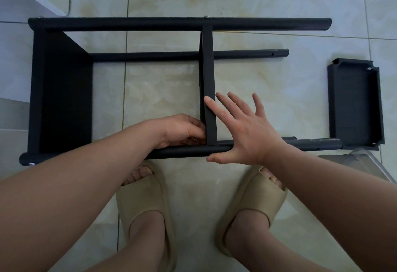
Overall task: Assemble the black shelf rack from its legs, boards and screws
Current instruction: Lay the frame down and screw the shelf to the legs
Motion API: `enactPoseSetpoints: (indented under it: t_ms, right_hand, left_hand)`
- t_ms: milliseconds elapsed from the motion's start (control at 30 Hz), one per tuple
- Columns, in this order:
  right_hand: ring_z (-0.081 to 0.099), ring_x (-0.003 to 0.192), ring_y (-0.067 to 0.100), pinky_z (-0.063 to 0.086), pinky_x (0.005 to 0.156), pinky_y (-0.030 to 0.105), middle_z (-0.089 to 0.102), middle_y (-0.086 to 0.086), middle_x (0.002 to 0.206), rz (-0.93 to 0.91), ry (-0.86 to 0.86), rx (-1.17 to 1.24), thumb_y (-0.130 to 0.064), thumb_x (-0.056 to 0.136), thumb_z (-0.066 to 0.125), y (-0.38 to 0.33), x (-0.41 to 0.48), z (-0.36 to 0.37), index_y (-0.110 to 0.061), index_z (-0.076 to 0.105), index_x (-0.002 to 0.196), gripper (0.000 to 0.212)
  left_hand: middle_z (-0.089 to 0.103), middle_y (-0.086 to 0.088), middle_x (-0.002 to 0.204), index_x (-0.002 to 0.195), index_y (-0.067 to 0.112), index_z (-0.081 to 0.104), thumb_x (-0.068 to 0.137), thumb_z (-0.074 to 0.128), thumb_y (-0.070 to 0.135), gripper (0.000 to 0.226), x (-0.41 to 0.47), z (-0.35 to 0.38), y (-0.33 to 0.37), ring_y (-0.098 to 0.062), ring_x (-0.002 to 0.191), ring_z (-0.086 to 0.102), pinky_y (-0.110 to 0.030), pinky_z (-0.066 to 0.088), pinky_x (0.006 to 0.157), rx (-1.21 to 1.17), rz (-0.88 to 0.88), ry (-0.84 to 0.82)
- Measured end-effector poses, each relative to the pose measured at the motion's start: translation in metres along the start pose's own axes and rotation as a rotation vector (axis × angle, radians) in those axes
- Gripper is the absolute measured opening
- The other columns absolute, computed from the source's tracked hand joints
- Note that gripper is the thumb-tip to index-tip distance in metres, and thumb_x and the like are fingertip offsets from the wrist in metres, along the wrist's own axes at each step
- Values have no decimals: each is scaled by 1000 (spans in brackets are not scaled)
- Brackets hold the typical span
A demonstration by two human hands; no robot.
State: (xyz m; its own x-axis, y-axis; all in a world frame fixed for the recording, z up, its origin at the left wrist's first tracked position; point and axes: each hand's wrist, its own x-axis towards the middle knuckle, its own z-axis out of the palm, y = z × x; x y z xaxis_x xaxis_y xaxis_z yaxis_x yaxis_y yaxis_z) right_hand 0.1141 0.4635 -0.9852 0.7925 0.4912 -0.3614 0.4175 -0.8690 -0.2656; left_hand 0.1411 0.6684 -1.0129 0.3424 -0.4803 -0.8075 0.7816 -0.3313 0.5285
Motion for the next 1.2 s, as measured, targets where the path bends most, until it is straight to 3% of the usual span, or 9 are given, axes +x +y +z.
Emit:
enactPoseSetpoints:
  t_ms: [200, 467, 667, 833, 1000, 1200]
  right_hand:
    - [5, 157, 24, -2, 121, 65, 9, -2, 170, 1, -7, 1, -99, 61, 37, -1, 0, 0, -45, -19, 155, 122]
    - [5, 157, 25, -2, 121, 65, 9, -2, 170, 0, -8, 0, -98, 61, 37, -1, 0, -1, -45, -18, 156, 122]
    - [5, 157, 25, -2, 121, 65, 9, -2, 170, 1, -10, 3, -98, 61, 37, 0, 0, -1, -45, -19, 156, 122]
    - [5, 157, 24, -2, 121, 64, 10, -3, 170, 1, -10, 15, -98, 61, 37, 0, 0, -1, -47, -22, 154, 121]
    - [7, 157, 24, -1, 121, 65, 12, -2, 169, -3, -4, 18, -98, 61, 37, 0, 0, 0, -46, -20, 155, 121]
    - [9, 156, 24, -1, 121, 64, 13, -3, 169, -5, -6, 23, -98, 62, 37, 0, -1, 0, -46, -20, 155, 121]
  left_hand:
    - [70, -6, 73, 93, 2, 72, 90, 61, -3, 13, -4, -1, 2, -13, 63, 66, -19, 53, 60, -7, -14, -26]
    - [74, -7, 87, 103, 3, 73, 91, 64, 4, 15, -4, -1, 2, -15, 75, 71, -21, 56, 71, 9, -21, -23]
    - [70, -1, 64, 91, 3, 71, 91, 56, -5, 17, -4, -1, 3, -8, 57, 66, -15, 49, 54, -21, -7, -71]
    - [75, -10, 85, 81, 9, 79, 89, 56, -2, 26, -3, -2, 2, -18, 75, 72, -25, 55, 70, -74, -20, -109]
    - [71, -5, 76, 90, 6, 72, 90, 64, 4, 8, 0, 0, 1, -14, 67, 64, -22, 48, 68, 55, 4, -27]
    - [73, -7, 78, 91, 5, 70, 88, 57, -6, 17, 1, -3, 0, -15, 67, 71, -21, 54, 60, -80, -11, -93]
